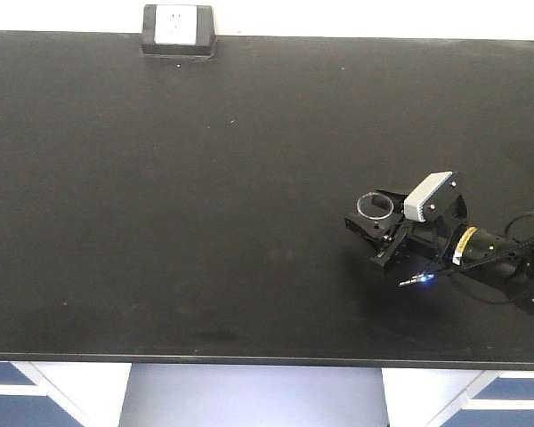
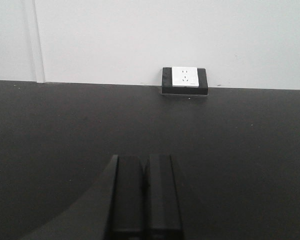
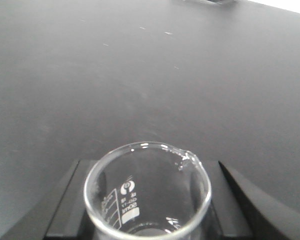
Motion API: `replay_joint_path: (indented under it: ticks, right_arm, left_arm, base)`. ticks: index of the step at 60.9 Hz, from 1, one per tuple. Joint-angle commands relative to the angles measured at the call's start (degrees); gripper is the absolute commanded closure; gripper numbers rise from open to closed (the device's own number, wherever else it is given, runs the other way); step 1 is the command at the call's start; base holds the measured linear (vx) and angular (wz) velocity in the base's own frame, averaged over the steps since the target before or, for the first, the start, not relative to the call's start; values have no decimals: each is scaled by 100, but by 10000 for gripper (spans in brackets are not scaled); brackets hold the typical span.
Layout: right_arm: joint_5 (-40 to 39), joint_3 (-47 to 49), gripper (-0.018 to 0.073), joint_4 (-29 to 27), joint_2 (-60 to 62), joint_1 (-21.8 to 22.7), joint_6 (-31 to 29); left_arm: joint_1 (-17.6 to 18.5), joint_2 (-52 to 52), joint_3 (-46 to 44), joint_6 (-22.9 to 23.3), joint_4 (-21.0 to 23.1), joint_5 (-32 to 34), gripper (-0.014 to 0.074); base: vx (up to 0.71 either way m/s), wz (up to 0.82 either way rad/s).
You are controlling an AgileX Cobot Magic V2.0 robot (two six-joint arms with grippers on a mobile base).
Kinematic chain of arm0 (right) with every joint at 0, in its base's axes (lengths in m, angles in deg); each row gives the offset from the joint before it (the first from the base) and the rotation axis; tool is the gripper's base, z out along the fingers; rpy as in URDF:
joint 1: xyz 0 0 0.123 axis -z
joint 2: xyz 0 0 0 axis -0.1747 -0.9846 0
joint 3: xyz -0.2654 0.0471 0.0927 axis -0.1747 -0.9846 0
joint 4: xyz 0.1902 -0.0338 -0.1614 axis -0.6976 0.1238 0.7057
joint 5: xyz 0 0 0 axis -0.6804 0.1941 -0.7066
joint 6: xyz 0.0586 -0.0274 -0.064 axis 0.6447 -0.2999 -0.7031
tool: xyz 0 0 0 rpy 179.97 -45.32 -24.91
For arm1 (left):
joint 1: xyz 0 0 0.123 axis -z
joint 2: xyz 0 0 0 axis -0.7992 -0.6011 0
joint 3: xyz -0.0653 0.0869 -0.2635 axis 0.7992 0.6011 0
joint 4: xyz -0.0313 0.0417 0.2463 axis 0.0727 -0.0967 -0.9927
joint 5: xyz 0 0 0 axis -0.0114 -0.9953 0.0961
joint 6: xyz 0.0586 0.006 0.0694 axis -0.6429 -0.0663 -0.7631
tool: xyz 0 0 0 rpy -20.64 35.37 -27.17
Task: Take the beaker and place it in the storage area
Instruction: 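Lower the held beaker onto the counter with the right gripper, then open the right gripper and withdraw it from the beaker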
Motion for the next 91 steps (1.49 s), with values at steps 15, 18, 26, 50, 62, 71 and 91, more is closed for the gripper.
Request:
replay_joint_path:
  ticks: [15, 18, 26, 50, 62, 71, 91]
  right_arm:
    - [-1236, 104, 553, -256, 192, 18, -94]
    - [-1236, 104, 545, -225, 192, 18, -94]
    - [-1236, 104, 490, -205, 192, 18, -94]
    - [-1236, 104, 115, -209, 192, 18, -70]
    - [-1236, 79, -8, -290, 192, 18, -70]
    - [-1191, -23, -12, -346, 199, 18, -70]
    - [-1153, -473, -10, -576, 285, 18, 80]
  left_arm:
    - [43, 99, 125, 33, 32, 459, 605]
    - [43, 99, 125, 33, 32, 459, 605]
    - [43, 99, 125, 33, 32, 459, 605]
    - [43, 99, 125, 33, 32, 459, 605]
    - [43, 99, 125, 33, 32, 459, 605]
    - [43, 99, 125, 33, 32, 459, 605]
    - [43, 99, 125, 33, 32, 459, 605]
  base:
    - [0, 0]
    - [0, 0]
    - [0, 0]
    - [0, 0]
    - [0, 0]
    - [0, 0]
    - [0, 0]
